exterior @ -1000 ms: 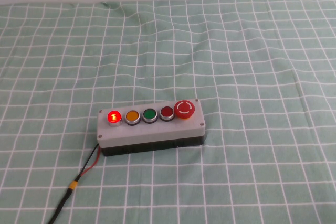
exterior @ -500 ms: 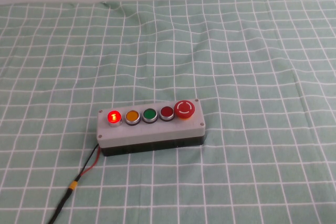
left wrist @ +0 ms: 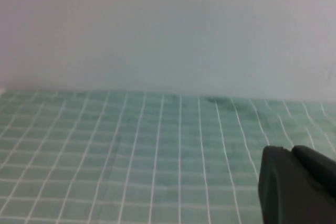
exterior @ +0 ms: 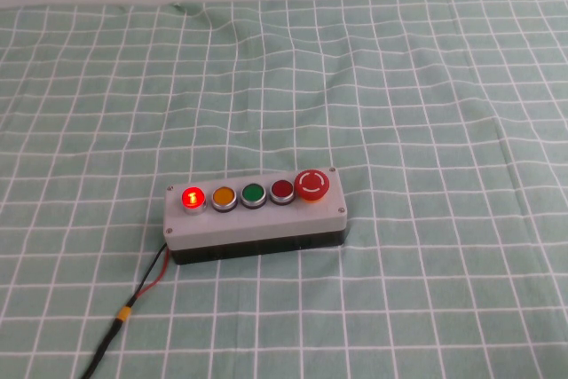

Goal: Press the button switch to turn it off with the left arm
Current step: 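Press the lit red button on the button box to turn it off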

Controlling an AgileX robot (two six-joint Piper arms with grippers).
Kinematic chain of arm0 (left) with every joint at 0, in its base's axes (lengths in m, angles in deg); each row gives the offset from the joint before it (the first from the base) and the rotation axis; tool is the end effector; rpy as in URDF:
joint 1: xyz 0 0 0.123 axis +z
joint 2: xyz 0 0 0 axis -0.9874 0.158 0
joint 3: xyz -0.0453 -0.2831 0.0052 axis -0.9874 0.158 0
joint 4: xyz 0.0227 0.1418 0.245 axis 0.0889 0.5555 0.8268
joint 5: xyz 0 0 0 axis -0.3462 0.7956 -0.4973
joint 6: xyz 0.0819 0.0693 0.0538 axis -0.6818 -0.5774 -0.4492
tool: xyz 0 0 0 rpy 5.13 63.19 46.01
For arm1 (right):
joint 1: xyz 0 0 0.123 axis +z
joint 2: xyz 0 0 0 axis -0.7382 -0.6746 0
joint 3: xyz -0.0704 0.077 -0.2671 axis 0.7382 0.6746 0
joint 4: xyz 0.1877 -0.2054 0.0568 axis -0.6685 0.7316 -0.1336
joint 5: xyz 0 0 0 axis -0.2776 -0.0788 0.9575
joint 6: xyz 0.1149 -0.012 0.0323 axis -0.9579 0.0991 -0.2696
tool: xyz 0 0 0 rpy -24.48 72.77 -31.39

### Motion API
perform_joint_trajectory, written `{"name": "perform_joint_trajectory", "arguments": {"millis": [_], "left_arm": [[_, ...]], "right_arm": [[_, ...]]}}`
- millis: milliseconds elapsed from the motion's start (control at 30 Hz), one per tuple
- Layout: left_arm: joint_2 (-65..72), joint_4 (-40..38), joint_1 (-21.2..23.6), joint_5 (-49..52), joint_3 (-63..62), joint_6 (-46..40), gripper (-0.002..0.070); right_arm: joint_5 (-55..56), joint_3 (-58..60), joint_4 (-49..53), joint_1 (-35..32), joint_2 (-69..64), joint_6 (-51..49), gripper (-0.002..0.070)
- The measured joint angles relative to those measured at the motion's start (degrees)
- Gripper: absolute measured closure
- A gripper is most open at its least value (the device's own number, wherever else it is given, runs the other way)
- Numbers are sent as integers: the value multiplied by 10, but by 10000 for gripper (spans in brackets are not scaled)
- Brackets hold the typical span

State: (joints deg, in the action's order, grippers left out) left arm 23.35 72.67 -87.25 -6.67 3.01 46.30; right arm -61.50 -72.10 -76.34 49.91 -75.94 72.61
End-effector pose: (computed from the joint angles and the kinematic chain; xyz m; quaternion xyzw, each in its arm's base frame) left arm 0.0961 0.0019 0.3874 -0.0020 0.7350 -0.0063 0.6780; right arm 0.1120 0.0055 0.1639 0.0173 0.7992 0.0423 0.5993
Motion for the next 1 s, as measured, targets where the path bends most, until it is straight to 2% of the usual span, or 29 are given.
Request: {"name": "perform_joint_trajectory", "arguments": {"millis": [167, 300, 467, 600, 700, 833, 900, 1000], "left_arm": [[123, -127, 0, 103, -76, -164, 677], [217, -231, 0, 168, -119, -259, 677], [318, -331, 0, 181, -141, -353, 677], [388, -389, 0, 181, -164, -388, 677], [438, -401, -4, 187, -185, -395, 677], [513, -386, -46, 189, -217, -394, 677], [549, -356, -78, 189, -238, -372, 677], [607, -269, -119, 196, -271, -301, 677]], "right_arm": [[0, 0, 0, 0, 0, 0, 694], [0, 0, 0, 0, 0, 0, 694], [0, 0, 0, 0, 0, 0, 694], [0, 0, 0, 0, 0, 0, 694], [0, 0, 0, 0, 0, 0, 694], [0, 0, 0, 0, 0, 0, 694], [0, 0, 0, 0, 0, 0, 694], [0, 0, 0, 0, 0, 0, 694]]}}
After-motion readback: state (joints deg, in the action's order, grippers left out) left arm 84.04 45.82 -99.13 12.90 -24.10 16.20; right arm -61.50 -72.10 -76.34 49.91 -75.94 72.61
